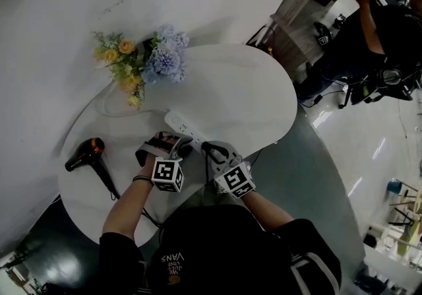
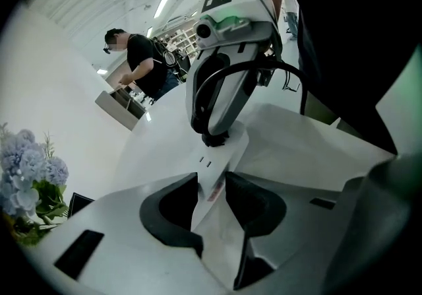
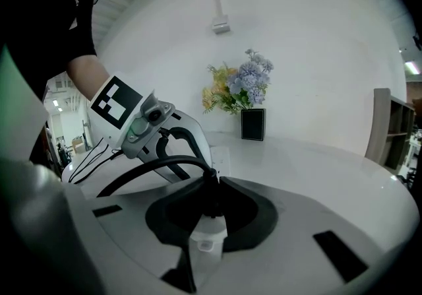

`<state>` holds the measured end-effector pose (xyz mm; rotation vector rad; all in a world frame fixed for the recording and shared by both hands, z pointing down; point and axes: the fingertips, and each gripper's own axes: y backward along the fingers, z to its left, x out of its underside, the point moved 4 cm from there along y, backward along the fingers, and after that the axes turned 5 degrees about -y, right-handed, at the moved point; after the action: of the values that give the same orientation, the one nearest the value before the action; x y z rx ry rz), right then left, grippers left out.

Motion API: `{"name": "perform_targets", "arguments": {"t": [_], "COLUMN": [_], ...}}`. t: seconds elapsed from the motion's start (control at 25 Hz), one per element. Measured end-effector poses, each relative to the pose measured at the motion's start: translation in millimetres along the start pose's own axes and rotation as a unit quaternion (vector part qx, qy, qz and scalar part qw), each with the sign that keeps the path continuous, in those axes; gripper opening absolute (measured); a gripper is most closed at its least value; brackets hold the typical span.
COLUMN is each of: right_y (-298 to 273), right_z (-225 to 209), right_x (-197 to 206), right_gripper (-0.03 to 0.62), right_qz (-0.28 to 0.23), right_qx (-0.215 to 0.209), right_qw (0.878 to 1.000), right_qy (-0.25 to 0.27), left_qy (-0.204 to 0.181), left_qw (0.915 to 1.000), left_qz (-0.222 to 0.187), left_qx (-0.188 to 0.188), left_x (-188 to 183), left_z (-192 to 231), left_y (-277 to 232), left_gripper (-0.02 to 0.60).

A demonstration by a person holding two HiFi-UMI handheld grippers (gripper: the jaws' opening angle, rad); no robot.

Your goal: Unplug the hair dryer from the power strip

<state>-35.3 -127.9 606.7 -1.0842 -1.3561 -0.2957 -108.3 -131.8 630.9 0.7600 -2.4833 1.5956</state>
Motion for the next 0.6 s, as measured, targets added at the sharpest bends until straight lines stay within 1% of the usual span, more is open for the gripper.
{"name": "perform_targets", "arguments": {"t": [0.32, 0.48, 0.6], "right_y": [2.1, 3.0, 7.1], "right_z": [-0.6, -0.3, 1.2], "right_x": [-1.0, -2.2, -6.6], "right_gripper": [0.071, 0.071, 0.071], "right_qz": [0.0, 0.001, -0.012], "right_qx": [0.006, 0.008, 0.011], "right_qw": [1.0, 1.0, 1.0], "right_qy": [0.006, 0.01, 0.012], "left_qy": [0.01, 0.022, 0.024], "left_qw": [0.9997, 0.9995, 0.9994], "left_qz": [0.017, 0.019, 0.024], "left_qx": [0.011, 0.01, 0.012], "left_x": [-1.2, -1.1, -1.9], "left_z": [0.3, 0.9, 0.6], "left_y": [-1.7, -2.0, -1.9], "left_gripper": [0.149, 0.149, 0.149]}}
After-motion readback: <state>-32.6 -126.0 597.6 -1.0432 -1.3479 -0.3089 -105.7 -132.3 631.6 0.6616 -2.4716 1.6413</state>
